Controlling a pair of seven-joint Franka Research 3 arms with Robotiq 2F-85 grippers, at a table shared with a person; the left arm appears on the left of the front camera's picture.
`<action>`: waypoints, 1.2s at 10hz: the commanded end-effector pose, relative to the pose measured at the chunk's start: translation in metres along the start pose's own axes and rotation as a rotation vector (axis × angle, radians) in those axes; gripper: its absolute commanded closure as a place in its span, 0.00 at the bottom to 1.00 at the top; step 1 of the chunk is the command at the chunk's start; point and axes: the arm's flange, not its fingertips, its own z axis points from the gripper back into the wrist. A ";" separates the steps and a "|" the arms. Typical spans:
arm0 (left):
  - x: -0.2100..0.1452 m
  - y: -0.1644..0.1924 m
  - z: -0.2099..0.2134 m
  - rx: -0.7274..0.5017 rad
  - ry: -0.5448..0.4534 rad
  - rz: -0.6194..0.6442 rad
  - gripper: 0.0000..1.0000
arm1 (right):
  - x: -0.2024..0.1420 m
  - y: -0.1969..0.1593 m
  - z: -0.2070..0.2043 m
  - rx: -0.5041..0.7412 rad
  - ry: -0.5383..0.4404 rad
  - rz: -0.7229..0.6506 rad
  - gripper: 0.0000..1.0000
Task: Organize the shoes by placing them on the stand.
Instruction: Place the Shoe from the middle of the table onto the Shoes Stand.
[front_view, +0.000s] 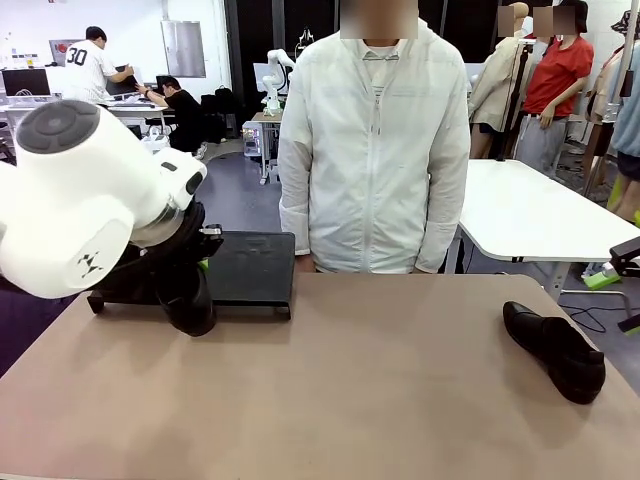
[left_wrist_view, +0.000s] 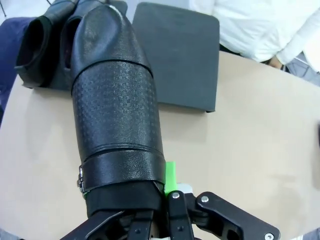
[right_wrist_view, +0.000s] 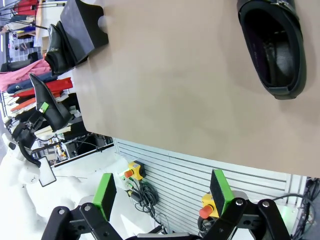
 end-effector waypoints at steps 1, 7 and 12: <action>-0.001 -0.019 0.019 -0.040 0.018 -0.050 1.00 | -0.003 0.000 0.001 0.001 0.006 0.009 0.00; 0.046 -0.020 -0.025 -0.088 -0.031 -0.113 1.00 | -0.003 0.000 0.001 0.001 0.006 0.009 0.00; 0.127 -0.035 -0.140 -0.147 0.030 -0.466 1.00 | -0.003 0.000 0.001 0.001 0.006 0.009 0.00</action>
